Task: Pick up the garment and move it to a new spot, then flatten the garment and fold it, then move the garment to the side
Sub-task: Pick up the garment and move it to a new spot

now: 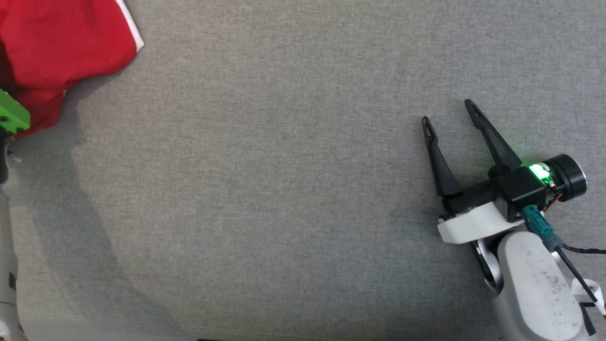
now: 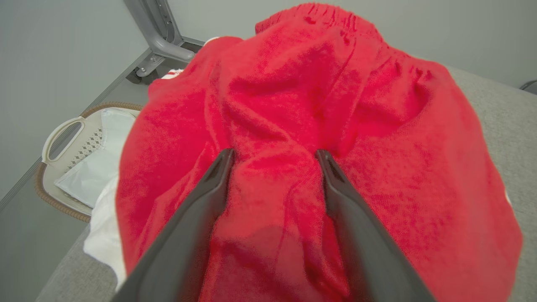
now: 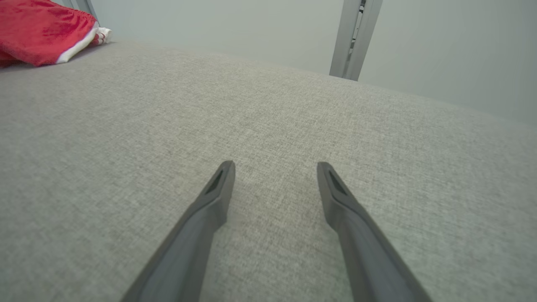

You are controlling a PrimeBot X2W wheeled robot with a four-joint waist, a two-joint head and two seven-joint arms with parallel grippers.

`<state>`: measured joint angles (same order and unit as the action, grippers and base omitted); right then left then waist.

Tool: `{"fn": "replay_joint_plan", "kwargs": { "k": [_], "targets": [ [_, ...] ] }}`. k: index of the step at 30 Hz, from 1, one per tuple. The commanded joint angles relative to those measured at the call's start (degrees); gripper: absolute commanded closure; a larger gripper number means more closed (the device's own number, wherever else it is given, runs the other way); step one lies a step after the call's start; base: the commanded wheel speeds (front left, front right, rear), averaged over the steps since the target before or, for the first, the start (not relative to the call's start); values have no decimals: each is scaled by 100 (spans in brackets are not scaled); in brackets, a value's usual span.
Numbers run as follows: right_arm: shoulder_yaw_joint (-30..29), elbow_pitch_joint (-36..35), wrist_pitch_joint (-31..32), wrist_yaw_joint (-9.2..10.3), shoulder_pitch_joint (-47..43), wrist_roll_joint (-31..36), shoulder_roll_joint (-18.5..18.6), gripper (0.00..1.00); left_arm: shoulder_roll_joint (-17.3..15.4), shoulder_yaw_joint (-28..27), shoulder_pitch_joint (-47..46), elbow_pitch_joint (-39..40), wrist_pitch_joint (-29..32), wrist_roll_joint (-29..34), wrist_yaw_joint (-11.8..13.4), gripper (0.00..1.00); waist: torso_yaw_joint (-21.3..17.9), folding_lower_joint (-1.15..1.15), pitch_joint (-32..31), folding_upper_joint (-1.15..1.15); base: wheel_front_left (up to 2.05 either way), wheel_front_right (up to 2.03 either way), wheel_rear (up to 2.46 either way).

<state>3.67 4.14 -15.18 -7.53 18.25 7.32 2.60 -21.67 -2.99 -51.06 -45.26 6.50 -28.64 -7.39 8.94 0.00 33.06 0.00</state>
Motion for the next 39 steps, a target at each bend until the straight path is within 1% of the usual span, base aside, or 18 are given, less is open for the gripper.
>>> {"fn": "replay_joint_plan", "kwargs": {
  "k": [1, 2, 3, 4, 9, 16, 21, 25, 30, 33, 34, 39],
  "targets": [
    [-44, 100, 3, 8, -21, -23, 54, 0, -16, 36, -79, -49, 11, -60, 1, 60, -41, 0, 35, 0, 0, 0, 0],
    [-44, 112, 4, 8, -21, -29, 54, 0, -9, 60, -84, -79, 1, -77, -2, 78, -33, 0, 19, 0, 0, 0, 0],
    [-43, 124, 6, 8, -20, -35, 54, 0, -19, 78, -91, -86, -43, -70, -4, 91, -26, 0, 4, 0, 0, 0, 0],
    [-34, 131, 5, 8, -17, -49, 53, 0, -45, 87, -98, -90, -105, -71, -6, 100, -18, 0, -22, 0, 0, 0, 0],
    [32, 160, 3, 8, -12, -123, 44, 0, -146, 129, -115, -90, -477, -19, -9, 100, -11, 0, -239, 0, 0, 0, 0],
    [78, 267, 2, 8, -161, -379, 42, 0, -356, 341, -133, 225, -886, 171, -14, 100, -108, 0, -856, 0, 0, 0, 0],
    [107, 348, 2, 8, -309, -604, 39, 0, -441, 694, -136, 720, -849, 313, -15, 100, -280, 0, -1380, 0, 0, 0, 0],
    [120, 399, 1, 8, -469, -809, 38, 0, -468, 1081, -31, 1278, -727, 340, -16, 100, -524, 0, -1802, 0, 0, 0, 0],
    [113, 443, 2, 8, -692, -1019, 38, 0, -296, 1592, 152, 1893, -508, 294, -17, 100, -870, 0, -2155, 0, 0, 0, 0],
    [10, 439, 2, 8, -817, -1120, 38, 0, -74, 2011, 214, 2335, -396, 182, -16, 100, -1111, 0, -2271, 0, 0, 0, 0],
    [-11, 434, 2, 8, -835, -1138, 38, 0, -32, 2093, 230, 2411, -373, 168, -16, 100, -1162, 0, -2277, 0, 0, 0, 0],
    [-133, 374, 2, 8, -870, -1206, 38, 0, 403, 2803, 376, 2711, -311, -78, -7, 100, -1564, 0, -2145, 0, 0, 0, 0]
  ]
}}
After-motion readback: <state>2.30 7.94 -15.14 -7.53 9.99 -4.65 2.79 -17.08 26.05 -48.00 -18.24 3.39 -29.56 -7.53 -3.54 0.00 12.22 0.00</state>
